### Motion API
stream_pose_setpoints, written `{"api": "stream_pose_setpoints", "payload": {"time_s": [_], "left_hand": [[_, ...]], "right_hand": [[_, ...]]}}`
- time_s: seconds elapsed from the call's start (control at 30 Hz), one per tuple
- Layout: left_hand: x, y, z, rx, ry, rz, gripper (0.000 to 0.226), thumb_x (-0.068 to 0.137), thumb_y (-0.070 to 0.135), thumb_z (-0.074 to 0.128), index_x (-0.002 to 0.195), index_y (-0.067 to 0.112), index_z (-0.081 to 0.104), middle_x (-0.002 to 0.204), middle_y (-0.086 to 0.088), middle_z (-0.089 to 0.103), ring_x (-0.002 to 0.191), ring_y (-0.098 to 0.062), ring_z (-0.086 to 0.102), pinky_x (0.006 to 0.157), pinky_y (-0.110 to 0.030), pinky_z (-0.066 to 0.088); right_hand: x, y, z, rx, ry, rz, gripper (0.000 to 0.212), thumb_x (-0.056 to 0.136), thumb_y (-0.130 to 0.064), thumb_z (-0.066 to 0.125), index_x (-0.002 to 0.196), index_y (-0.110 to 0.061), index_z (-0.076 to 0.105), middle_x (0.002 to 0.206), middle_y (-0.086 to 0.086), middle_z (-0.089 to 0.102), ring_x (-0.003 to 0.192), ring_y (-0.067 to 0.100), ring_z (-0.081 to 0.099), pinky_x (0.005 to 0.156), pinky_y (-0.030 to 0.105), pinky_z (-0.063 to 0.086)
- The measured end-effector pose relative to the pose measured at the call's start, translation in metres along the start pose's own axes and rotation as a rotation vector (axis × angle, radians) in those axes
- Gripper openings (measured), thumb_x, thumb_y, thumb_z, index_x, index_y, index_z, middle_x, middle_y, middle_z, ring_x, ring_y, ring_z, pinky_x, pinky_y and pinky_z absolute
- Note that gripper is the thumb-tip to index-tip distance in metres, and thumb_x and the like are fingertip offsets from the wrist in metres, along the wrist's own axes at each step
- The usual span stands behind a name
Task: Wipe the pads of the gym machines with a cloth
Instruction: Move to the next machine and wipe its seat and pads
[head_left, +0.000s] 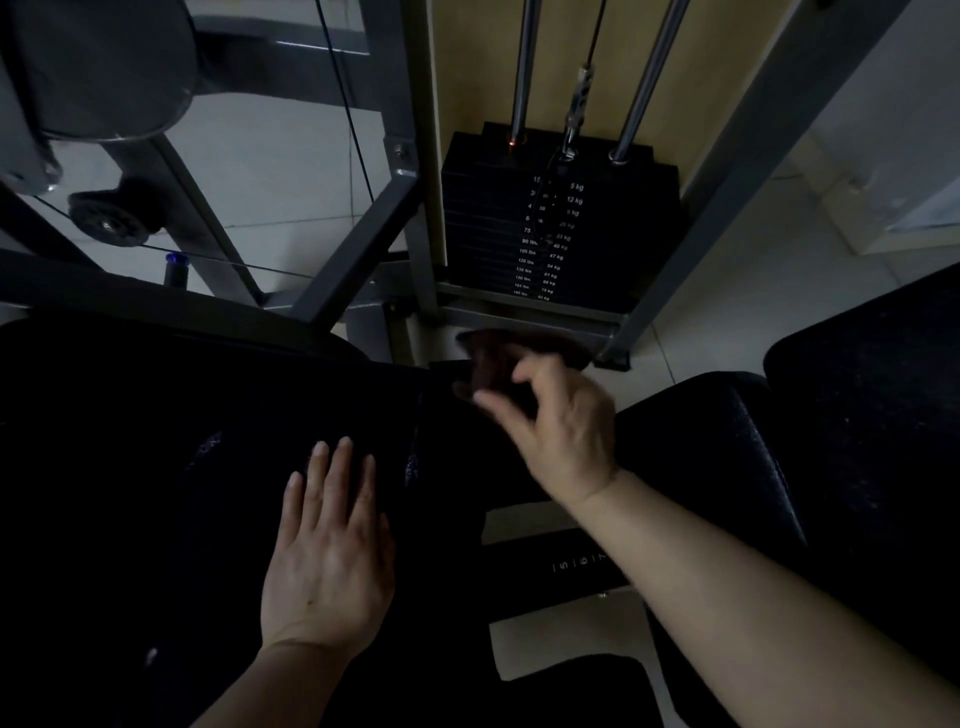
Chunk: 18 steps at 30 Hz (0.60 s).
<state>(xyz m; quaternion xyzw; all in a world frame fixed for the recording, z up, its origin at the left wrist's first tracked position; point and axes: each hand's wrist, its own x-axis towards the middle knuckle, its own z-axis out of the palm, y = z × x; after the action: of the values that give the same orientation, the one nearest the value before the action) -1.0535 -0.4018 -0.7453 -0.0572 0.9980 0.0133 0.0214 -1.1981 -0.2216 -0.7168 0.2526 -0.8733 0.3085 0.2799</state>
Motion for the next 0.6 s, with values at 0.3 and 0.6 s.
{"api": "stream_pose_setpoints", "payload": {"time_s": [0.3, 0.6], "left_hand": [[0.000, 0.001, -0.002, 0.000, -0.006, 0.003, 0.059, 0.096, 0.034, 0.020, 0.140, 0.001, 0.040, 0.152, -0.019, 0.028, 0.145, -0.029, 0.012, 0.116, -0.043, 0.008], [0.001, 0.003, -0.002, -0.010, -0.023, -0.022, 0.068, 0.100, 0.039, 0.003, 0.138, 0.000, 0.042, 0.151, -0.021, 0.030, 0.144, -0.031, 0.017, 0.116, -0.044, 0.011]], "right_hand": [[-0.078, -0.021, -0.003, 0.074, -0.428, 0.142, 0.039, 0.092, -0.046, 0.044, 0.121, -0.019, 0.045, 0.145, 0.005, 0.045, 0.137, 0.021, 0.038, 0.114, 0.044, 0.021], [-0.033, -0.027, 0.073, -0.146, -0.813, 0.632, 0.072, 0.098, -0.050, 0.028, 0.152, -0.014, -0.003, 0.159, 0.007, -0.012, 0.146, 0.024, -0.014, 0.118, 0.046, -0.008]]}}
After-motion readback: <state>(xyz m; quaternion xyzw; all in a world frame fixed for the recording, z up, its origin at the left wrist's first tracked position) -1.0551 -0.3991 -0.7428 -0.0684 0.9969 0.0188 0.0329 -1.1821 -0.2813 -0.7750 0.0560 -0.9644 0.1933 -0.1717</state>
